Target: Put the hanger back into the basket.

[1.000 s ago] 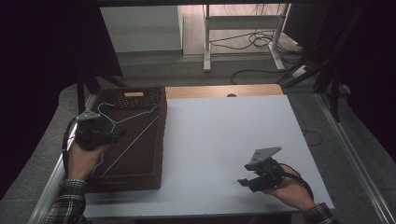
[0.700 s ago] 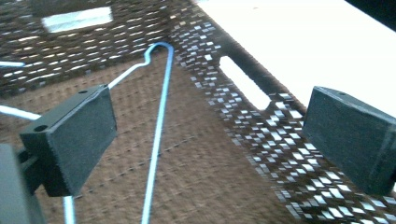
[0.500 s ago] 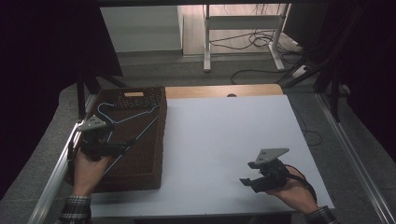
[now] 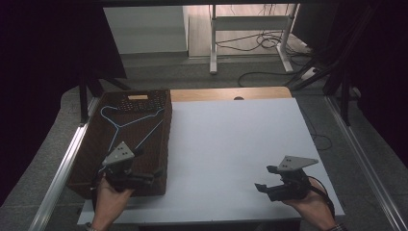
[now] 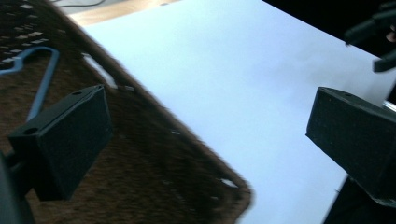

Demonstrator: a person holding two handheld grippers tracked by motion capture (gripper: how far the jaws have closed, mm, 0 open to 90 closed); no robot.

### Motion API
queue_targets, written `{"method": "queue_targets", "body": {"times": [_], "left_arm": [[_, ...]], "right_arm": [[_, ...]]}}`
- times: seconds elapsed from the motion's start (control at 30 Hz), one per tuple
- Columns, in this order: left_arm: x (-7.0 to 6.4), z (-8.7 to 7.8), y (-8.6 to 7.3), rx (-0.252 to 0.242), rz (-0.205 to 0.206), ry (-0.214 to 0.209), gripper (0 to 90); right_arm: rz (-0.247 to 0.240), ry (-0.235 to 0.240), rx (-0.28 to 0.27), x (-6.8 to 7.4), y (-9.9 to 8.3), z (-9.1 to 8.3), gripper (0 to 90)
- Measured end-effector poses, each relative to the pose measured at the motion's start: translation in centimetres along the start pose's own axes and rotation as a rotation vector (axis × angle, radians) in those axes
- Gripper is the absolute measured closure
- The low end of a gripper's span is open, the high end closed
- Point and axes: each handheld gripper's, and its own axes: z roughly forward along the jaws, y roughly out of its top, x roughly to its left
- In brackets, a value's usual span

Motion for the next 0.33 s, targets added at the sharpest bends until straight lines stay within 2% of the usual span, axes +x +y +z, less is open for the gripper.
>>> {"method": "queue_targets", "body": {"times": [0.17,0.27,0.33], "left_arm": [[-1.4,0.6,-0.8,0.019,0.005,-0.037,0.5],[-1.6,1.0,-1.2,0.031,0.000,-0.052,0.5],[-1.6,1.2,-1.2,0.041,0.002,-0.049,0.6]], "right_arm": [[0.027,-0.034,-0.008,-0.4,-1.2,-0.6,23.3],[0.053,-0.034,0.009,-0.8,-1.6,-0.4,23.3],[0.050,-0.041,0.011,-0.9,-1.6,-0.3,23.3]]}}
